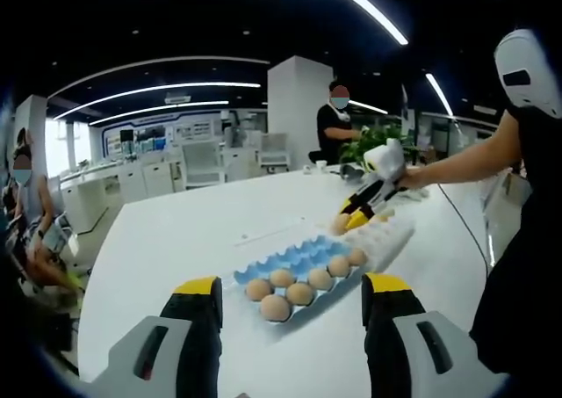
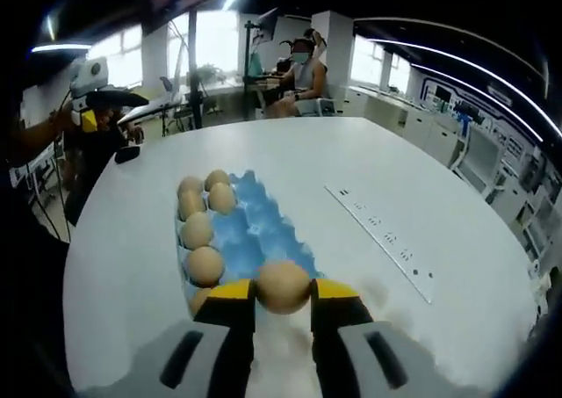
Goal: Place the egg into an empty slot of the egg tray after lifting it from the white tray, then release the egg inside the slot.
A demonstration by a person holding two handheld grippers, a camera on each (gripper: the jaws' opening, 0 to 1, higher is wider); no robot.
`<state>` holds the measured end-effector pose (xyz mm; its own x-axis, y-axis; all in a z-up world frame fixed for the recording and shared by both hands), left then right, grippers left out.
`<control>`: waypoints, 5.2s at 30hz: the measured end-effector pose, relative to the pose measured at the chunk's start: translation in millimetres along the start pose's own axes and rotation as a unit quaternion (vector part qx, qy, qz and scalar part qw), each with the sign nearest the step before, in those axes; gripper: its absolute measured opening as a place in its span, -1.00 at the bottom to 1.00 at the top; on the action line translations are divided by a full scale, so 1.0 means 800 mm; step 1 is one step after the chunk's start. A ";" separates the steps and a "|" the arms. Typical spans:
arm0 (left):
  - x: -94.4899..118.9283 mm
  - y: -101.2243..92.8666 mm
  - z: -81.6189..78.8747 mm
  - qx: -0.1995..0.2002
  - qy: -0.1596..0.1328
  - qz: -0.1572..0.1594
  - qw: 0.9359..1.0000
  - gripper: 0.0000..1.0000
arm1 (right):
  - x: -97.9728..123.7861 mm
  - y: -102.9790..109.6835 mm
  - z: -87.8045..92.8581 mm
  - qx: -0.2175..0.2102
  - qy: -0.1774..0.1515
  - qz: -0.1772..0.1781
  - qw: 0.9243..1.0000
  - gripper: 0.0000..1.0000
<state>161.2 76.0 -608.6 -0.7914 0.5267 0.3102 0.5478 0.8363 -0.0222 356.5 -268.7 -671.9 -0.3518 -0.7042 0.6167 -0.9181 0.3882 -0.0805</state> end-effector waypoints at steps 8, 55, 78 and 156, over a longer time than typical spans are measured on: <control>0.004 0.002 0.003 0.002 0.001 -0.004 1.000 0.29 | -0.022 0.013 -0.016 0.011 -0.003 -0.024 1.000 -0.52; 0.014 0.007 0.012 0.013 0.004 -0.018 1.000 0.29 | -0.115 0.051 -0.053 0.044 0.015 -0.092 0.995 -0.52; 0.010 0.008 0.013 0.014 0.002 -0.013 1.000 0.28 | -0.134 0.052 -0.048 0.066 0.057 -0.109 0.990 -0.49; -0.005 -0.004 -0.002 -0.003 0.001 0.007 1.000 0.29 | 0.079 -0.010 0.093 -0.050 -0.008 0.063 0.997 -0.34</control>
<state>162.7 70.9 -608.4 -0.7829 0.5387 0.3112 0.5612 0.8275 -0.0206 327.9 -360.2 -690.4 -0.4678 -0.6552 0.5931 -0.8437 0.5310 -0.0789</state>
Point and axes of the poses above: the point that each gripper's makers call its tool centre point, and the gripper's own axes: x roughly backward along the fingers, y roughly to its left, z roughly out of its underside, the point moved 10 cm from there along x, roughly backward along the fingers, and after that the axes turned 1 degree about z, right-handed, at the moved point
